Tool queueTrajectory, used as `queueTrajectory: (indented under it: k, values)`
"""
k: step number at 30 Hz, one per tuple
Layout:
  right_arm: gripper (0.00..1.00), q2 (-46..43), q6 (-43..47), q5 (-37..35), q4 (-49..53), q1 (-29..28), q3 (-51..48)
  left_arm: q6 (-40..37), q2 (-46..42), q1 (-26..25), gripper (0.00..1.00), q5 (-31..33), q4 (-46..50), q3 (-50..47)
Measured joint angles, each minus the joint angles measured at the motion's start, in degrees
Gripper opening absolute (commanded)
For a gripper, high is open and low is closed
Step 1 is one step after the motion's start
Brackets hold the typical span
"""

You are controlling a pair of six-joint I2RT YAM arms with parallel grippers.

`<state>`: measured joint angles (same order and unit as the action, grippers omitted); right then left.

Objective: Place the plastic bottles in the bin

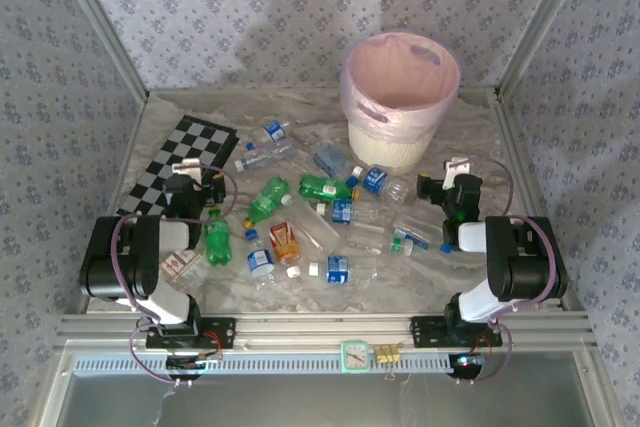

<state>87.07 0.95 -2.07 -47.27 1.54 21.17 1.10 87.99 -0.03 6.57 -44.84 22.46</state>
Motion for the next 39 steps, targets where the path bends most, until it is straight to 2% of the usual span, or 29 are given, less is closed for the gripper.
queueTrajectory:
  k: [28,32,39]
  values:
    - [1.00,-0.4,0.0,-0.5,0.6,0.2,0.0,0.0,0.0,1.0,1.00,-2.2,0.0,0.0]
    - [1.00,-5.3,-0.1,-2.3,5.4,0.1,0.1,0.0,-0.6,-0.3,1.00,0.0,2.4,0.8]
    - [1.00,-19.4,-4.3,-8.1,19.2,-0.9,5.2,1.5,-7.4,-4.2,1.00,7.3,18.2,10.9]
